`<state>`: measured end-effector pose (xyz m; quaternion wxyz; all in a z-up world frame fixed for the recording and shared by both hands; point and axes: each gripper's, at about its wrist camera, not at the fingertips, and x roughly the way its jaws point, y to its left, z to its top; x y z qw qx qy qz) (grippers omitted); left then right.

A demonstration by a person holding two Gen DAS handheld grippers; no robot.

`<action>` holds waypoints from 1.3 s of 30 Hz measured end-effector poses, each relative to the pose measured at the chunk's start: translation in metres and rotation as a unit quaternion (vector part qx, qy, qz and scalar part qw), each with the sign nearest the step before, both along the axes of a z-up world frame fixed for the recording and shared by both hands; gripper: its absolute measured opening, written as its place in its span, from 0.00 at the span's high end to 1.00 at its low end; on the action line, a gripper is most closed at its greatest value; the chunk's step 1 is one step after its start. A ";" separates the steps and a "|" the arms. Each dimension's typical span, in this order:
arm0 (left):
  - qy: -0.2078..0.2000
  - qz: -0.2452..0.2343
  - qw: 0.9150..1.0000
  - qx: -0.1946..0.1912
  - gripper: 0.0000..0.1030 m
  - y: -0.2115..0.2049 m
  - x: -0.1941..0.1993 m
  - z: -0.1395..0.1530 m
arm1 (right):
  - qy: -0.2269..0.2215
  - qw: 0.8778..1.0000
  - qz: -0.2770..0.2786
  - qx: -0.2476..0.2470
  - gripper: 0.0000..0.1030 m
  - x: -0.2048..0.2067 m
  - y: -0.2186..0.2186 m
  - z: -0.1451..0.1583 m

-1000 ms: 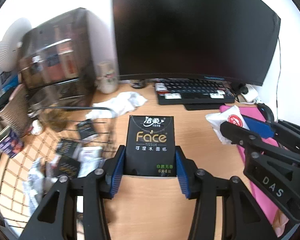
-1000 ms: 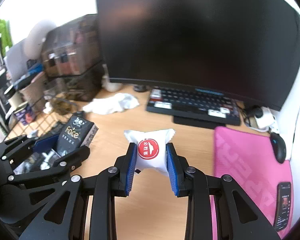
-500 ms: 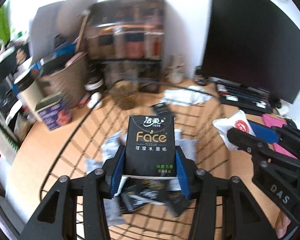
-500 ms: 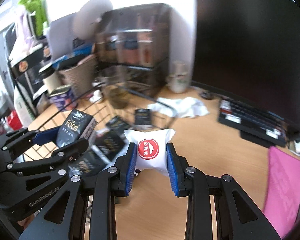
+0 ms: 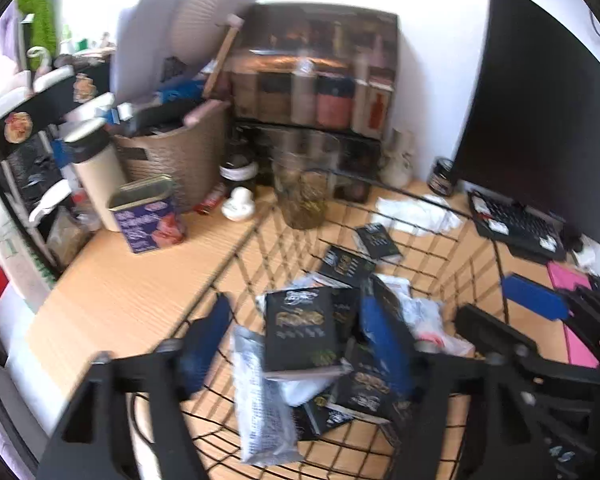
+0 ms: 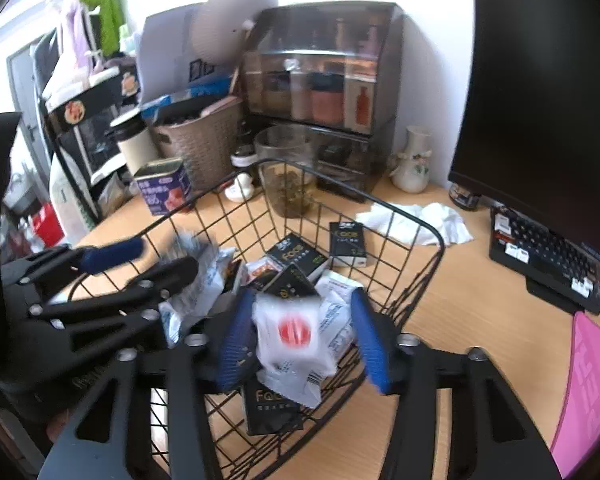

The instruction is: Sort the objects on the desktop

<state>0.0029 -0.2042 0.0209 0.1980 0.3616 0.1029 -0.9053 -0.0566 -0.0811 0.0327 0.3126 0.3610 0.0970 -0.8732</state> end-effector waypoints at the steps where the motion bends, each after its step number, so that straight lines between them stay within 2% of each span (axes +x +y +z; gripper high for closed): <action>1: 0.007 0.010 1.000 -0.007 0.12 0.000 0.003 0.004 | -0.002 1.000 -0.001 -0.005 0.39 -0.001 0.004 0.001; 3: 0.021 0.008 1.000 -0.009 0.11 0.001 0.007 0.009 | -0.001 1.000 -0.002 -0.006 0.34 0.000 0.009 0.003; 7: 0.037 -0.008 0.999 -0.007 0.11 0.009 0.010 0.014 | 0.001 1.000 -0.002 -0.004 0.32 0.004 0.020 0.006; 10: 0.067 -0.025 0.997 -0.007 0.11 0.023 0.014 0.014 | 0.009 1.000 -0.014 -0.004 0.30 0.011 0.038 0.009; 12: 0.091 -0.053 0.994 0.013 0.11 0.034 0.020 0.014 | 0.010 1.000 -0.026 -0.006 0.29 0.017 0.055 0.010; 14: 0.097 -0.086 0.990 0.055 0.10 0.044 0.024 0.013 | 0.009 0.999 -0.037 -0.009 0.29 0.023 0.072 0.011; 17: 0.054 -0.131 0.984 0.111 0.10 0.065 0.018 0.008 | 0.014 0.998 -0.064 -0.009 0.28 0.038 0.103 0.010; 20: 0.045 -0.161 0.977 0.130 0.10 0.090 0.019 0.002 | 0.013 0.996 -0.089 -0.009 0.28 0.056 0.134 0.007; 26: 0.018 -0.205 0.976 0.076 0.10 0.145 0.028 -0.007 | 0.013 0.989 -0.146 -0.018 0.27 0.093 0.198 0.001; 29: 0.014 -0.207 0.977 0.049 0.09 0.169 0.038 -0.011 | 0.012 0.986 -0.167 -0.002 0.27 0.109 0.217 -0.007; 31: 0.017 -0.204 0.979 0.014 0.09 0.186 0.043 -0.011 | 0.012 0.987 -0.157 0.002 0.27 0.114 0.221 -0.006; 34: 0.019 -0.216 0.976 0.011 0.10 0.197 0.046 -0.010 | 0.019 0.985 -0.174 -0.008 0.27 0.116 0.231 -0.007; 39: 0.022 -0.207 0.978 -0.011 0.09 0.204 0.045 -0.010 | 0.016 0.982 -0.186 -0.013 0.26 0.107 0.237 -0.008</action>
